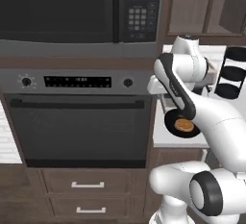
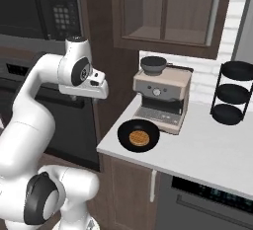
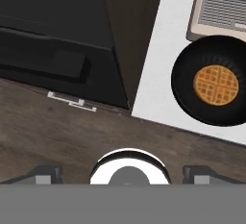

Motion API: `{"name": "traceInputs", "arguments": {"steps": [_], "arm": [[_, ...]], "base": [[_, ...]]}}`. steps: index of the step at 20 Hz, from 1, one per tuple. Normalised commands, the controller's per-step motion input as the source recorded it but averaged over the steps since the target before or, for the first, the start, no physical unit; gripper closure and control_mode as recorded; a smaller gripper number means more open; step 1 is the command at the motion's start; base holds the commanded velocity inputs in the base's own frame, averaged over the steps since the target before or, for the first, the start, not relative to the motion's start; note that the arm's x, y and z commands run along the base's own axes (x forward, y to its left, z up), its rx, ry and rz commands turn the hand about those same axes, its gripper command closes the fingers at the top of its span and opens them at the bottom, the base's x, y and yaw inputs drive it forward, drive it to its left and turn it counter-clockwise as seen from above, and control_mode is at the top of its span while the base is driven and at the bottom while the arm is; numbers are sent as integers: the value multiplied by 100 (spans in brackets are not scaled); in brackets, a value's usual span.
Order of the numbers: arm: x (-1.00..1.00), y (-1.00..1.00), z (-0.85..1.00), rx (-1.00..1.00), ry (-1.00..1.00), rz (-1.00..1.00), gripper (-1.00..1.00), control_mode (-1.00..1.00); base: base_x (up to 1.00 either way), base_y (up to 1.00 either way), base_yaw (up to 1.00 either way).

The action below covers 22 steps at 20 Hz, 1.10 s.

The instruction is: Open the microwave, place the bowl with waffle inside the microwave, then close the microwave door and turn it on.

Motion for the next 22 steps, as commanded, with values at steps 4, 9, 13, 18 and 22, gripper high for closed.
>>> {"name": "traceInputs", "arguments": {"steps": [4,9,13,18,22], "arm": [[0,0,0,0,0,0,-100,100],[0,0,0,0,0,0,-100,100],[0,0,0,0,0,0,-100,100],[0,0,0,0,0,0,-100,100],[0,0,0,0,0,0,-100,100]], "base": [[46,0,7],[38,-1,8],[11,0,8],[0,0,0],[0,0,0]]}}
